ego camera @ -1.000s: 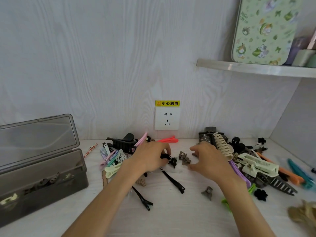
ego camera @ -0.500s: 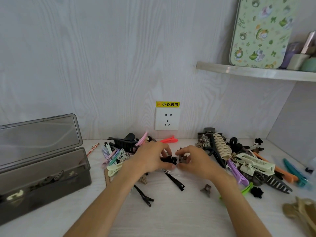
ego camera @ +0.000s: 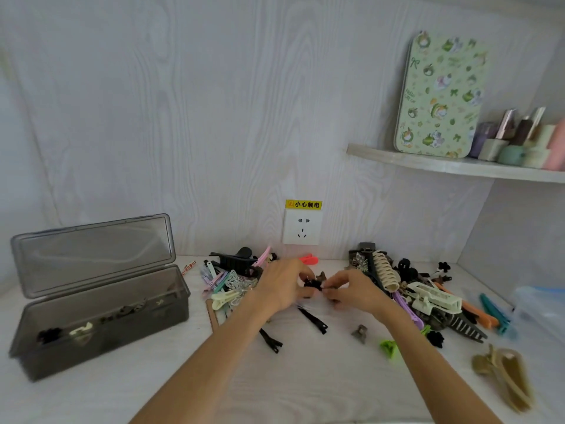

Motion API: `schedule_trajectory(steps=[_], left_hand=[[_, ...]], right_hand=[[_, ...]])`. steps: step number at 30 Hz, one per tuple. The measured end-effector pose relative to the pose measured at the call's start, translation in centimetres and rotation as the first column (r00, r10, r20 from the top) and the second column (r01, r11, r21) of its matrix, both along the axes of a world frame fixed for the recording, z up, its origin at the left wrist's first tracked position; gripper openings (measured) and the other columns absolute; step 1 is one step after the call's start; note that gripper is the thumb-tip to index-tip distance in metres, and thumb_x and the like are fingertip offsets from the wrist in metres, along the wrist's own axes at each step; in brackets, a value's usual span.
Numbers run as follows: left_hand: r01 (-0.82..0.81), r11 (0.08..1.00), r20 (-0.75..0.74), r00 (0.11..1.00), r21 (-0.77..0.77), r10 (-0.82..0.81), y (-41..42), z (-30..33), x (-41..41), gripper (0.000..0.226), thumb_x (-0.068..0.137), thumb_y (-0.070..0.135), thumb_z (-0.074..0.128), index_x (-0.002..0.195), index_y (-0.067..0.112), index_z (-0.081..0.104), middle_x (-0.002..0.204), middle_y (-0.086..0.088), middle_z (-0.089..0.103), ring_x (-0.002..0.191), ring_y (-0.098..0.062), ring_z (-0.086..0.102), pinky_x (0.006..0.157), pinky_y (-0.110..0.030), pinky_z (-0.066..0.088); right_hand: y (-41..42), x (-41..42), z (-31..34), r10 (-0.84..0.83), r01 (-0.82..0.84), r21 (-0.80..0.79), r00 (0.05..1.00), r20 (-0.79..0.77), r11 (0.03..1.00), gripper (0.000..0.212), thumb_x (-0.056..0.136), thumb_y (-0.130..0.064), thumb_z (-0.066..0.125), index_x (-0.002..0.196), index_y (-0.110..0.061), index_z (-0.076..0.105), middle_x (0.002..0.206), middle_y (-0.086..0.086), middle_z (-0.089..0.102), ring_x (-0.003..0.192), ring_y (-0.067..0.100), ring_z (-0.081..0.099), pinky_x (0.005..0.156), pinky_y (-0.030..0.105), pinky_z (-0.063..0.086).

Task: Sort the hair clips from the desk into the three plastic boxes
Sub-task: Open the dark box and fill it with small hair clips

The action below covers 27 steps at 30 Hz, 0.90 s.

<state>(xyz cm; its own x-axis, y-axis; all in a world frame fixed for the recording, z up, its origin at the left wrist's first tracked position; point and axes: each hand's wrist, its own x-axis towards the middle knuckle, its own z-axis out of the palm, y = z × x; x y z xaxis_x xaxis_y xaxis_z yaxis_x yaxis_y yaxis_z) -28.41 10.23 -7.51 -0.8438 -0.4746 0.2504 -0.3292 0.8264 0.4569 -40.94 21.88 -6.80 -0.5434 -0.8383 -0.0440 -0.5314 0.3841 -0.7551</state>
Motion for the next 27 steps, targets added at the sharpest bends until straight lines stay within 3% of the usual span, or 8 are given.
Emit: schedule_trajectory(steps=[3, 7, 10, 13, 16, 20, 23, 27], left_hand=[[-0.022, 0.990, -0.226, 0.973, 0.140, 0.054, 0.1, 1.3, 2.1, 0.029, 0.076, 0.040, 0.072, 0.104, 0.032, 0.070, 0.103, 0.013, 0.071, 0.092, -0.005, 0.063, 0.081, -0.024, 0.048], [-0.065, 0.978, -0.330, 0.935, 0.200, 0.130, -1.0, 3.5, 7.1, 0.029, 0.077, 0.040, 0.071, 0.102, 0.026, 0.072, 0.095, 0.013, 0.071, 0.086, 0.000, 0.064, 0.076, -0.017, 0.048], [-0.127, 0.958, -0.316, 0.926, 0.256, 0.207, -2.2, 4.4, 11.8, 0.030, 0.077, 0.035, 0.072, 0.103, 0.021, 0.072, 0.094, 0.011, 0.069, 0.083, 0.001, 0.063, 0.079, -0.018, 0.050], [-0.231, 0.938, -0.262, 0.918, 0.260, 0.299, -3.3, 4.4, 16.2, 0.029, 0.077, 0.033, 0.072, 0.102, 0.019, 0.072, 0.093, 0.008, 0.071, 0.084, -0.004, 0.066, 0.082, -0.025, 0.052], [-0.408, 0.894, -0.226, 0.868, 0.183, 0.442, -4.3, 4.2, 20.5, 0.029, 0.077, 0.032, 0.072, 0.103, 0.018, 0.072, 0.096, 0.006, 0.071, 0.084, -0.005, 0.062, 0.080, -0.027, 0.047], [-0.610, 0.790, -0.188, 0.772, 0.050, 0.608, -4.7, 3.8, 24.8, 0.027, 0.079, 0.037, 0.070, 0.104, 0.027, 0.069, 0.093, 0.015, 0.065, 0.085, -0.010, 0.062, 0.074, -0.027, 0.045], [-0.624, 0.782, -0.090, 0.779, -0.003, 0.621, -4.9, 3.3, 26.4, 0.028, 0.081, 0.036, 0.067, 0.109, 0.030, 0.066, 0.102, 0.011, 0.069, 0.092, -0.012, 0.066, 0.082, -0.032, 0.052], [-0.628, 0.772, -0.004, 0.776, -0.094, 0.631, -5.2, 3.3, 26.9, 0.032, 0.085, 0.036, 0.063, 0.117, 0.038, 0.061, 0.115, 0.010, 0.067, 0.104, -0.014, 0.063, 0.088, -0.036, 0.051]], right_hand=[[0.9, -0.3, -0.2, -0.056, 0.064, -0.052, 0.988, 0.142, 0.997, 0.007, 0.082, -0.007, 0.067, 0.088, -0.009, 0.066, 0.081, 0.005, 0.062, 0.062, 0.011, 0.056, 0.058, 0.014, 0.051], [1.5, -0.5, -0.6, -0.042, 0.043, 0.044, 0.999, -0.020, 0.998, 0.032, 0.076, -0.012, 0.074, 0.106, -0.012, 0.063, 0.093, 0.000, 0.059, 0.075, 0.010, 0.057, 0.063, 0.015, 0.046], [0.9, 0.2, 0.1, -0.113, 0.112, -0.018, 0.970, -0.214, 0.994, 0.023, 0.077, -0.011, 0.073, 0.099, -0.009, 0.068, 0.091, 0.001, 0.062, 0.080, 0.013, 0.057, 0.078, 0.026, 0.048], [-1.2, 3.5, 1.8, -0.111, 0.079, -0.212, 0.983, -0.145, 0.974, 0.016, 0.075, -0.012, 0.074, 0.089, -0.015, 0.067, 0.086, 0.000, 0.066, 0.073, 0.013, 0.060, 0.078, 0.032, 0.051], [-4.5, 10.0, 3.1, 0.151, -0.152, -0.290, 0.988, -0.025, 0.945, 0.018, 0.079, -0.013, 0.071, 0.096, -0.013, 0.067, 0.088, 0.000, 0.066, 0.071, 0.011, 0.062, 0.065, 0.016, 0.047], [-8.7, 18.4, 2.8, 0.401, -0.387, -0.423, 0.914, -0.061, 0.819, 0.014, 0.083, -0.017, 0.067, 0.096, -0.020, 0.065, 0.105, -0.001, 0.061, 0.082, 0.008, 0.060, 0.073, 0.013, 0.047], [-11.2, 21.7, 2.1, 0.438, -0.482, -0.378, 0.876, -0.202, 0.790, 0.020, 0.085, -0.016, 0.063, 0.105, -0.017, 0.064, 0.111, -0.001, 0.060, 0.078, 0.001, 0.050, 0.074, 0.012, 0.041], [-11.4, 21.2, 1.9, 0.479, -0.541, -0.251, 0.836, -0.269, 0.803, 0.030, 0.087, -0.022, 0.060, 0.117, -0.023, 0.061, 0.122, -0.006, 0.061, 0.102, 0.007, 0.053, 0.087, 0.019, 0.037]])
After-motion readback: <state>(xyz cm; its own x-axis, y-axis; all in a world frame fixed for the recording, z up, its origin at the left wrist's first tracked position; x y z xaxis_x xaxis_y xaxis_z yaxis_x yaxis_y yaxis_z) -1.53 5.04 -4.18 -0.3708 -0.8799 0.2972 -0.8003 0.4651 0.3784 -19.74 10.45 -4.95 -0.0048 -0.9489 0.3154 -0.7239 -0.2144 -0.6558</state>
